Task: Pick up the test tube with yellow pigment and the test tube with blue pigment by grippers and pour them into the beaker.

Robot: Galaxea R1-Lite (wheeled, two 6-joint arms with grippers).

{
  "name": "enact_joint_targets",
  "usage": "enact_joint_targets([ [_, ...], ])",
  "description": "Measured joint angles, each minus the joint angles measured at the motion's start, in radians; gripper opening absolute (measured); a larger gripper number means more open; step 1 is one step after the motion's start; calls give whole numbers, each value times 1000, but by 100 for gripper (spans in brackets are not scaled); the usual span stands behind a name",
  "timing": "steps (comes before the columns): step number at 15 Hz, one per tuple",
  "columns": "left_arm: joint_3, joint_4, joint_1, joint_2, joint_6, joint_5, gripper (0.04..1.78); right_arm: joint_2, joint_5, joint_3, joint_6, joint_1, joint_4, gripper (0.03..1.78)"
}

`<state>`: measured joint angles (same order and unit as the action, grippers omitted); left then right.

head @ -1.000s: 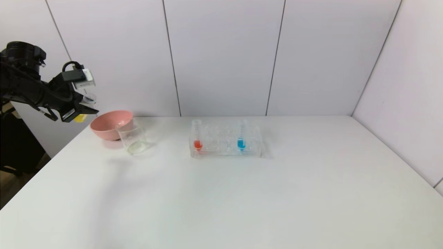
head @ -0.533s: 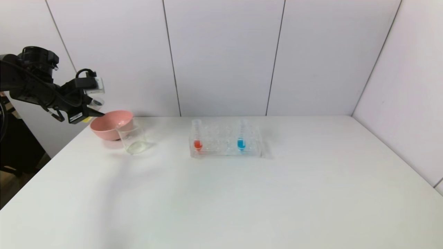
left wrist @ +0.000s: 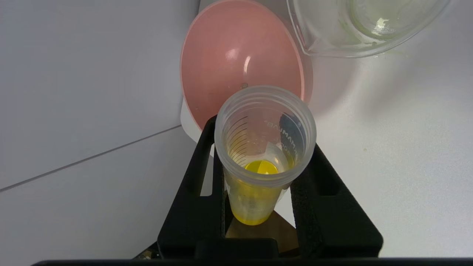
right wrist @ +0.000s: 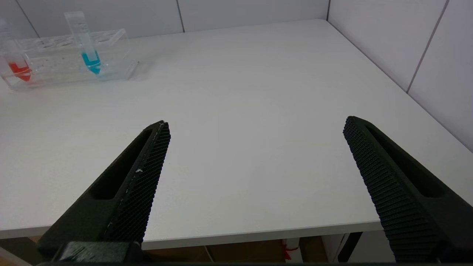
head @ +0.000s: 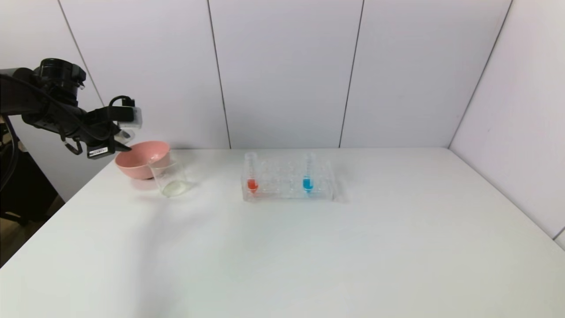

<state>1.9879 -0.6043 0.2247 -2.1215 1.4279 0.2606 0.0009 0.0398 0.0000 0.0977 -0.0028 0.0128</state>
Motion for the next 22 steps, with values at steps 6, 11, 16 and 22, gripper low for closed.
enact_joint_targets([
  [6, 0, -1, -15, 0, 39, -10, 52, 0, 0, 0, 0, 0, 0, 171],
  [11, 2, -6, -28, 1, 68, -47, 52, 0, 0, 0, 0, 0, 0, 171],
  [16, 7, -15, -45, 1, 95, -96, 52, 0, 0, 0, 0, 0, 0, 171],
  [22, 16, -66, -60, 1, 87, -113, 52, 0, 0, 0, 0, 0, 0, 171],
])
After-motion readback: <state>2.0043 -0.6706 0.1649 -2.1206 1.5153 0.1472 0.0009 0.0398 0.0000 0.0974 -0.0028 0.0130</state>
